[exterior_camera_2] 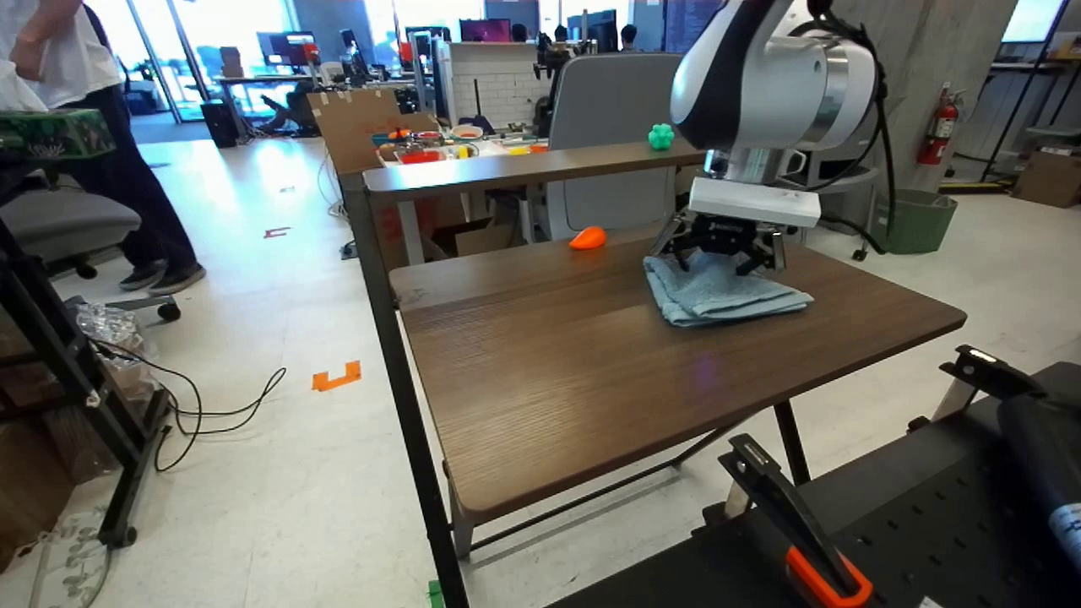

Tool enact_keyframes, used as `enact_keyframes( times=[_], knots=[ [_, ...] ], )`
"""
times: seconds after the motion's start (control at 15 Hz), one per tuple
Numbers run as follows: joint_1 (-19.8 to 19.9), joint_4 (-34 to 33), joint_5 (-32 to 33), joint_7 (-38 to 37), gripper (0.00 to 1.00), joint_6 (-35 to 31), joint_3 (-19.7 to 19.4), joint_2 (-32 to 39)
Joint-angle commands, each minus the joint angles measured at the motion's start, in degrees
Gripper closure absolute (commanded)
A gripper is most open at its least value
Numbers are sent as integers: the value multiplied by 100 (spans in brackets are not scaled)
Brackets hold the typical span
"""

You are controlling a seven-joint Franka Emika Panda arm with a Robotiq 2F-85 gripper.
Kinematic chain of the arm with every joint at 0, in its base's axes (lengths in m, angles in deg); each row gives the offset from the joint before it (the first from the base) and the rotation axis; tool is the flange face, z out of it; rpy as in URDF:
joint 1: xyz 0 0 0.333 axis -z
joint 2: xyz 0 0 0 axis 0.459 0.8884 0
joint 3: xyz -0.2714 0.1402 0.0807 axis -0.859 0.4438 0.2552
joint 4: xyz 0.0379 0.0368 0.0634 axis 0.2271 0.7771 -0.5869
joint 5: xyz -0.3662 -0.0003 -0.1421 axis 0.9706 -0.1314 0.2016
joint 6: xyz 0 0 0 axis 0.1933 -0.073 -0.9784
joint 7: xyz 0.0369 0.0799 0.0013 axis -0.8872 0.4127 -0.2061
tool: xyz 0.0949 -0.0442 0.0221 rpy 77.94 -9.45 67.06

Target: Use the towel to wipe the tabletop

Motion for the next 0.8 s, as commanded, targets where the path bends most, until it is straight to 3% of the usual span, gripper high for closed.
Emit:
enact_keyframes(
  times=[0.0, 0.2, 0.27, 0.33, 0.73],
  knots=[
    [-531, 548, 260, 104, 0, -254, 124, 30],
    [-899, 754, 535, 165, 0, -53, 103, -119],
    [-1129, 748, 743, 17, 0, 237, -108, -150],
    [-872, 558, 522, 44, 0, 33, 31, -292],
    [-999, 417, 628, -70, 0, 259, -125, -236]
  ],
)
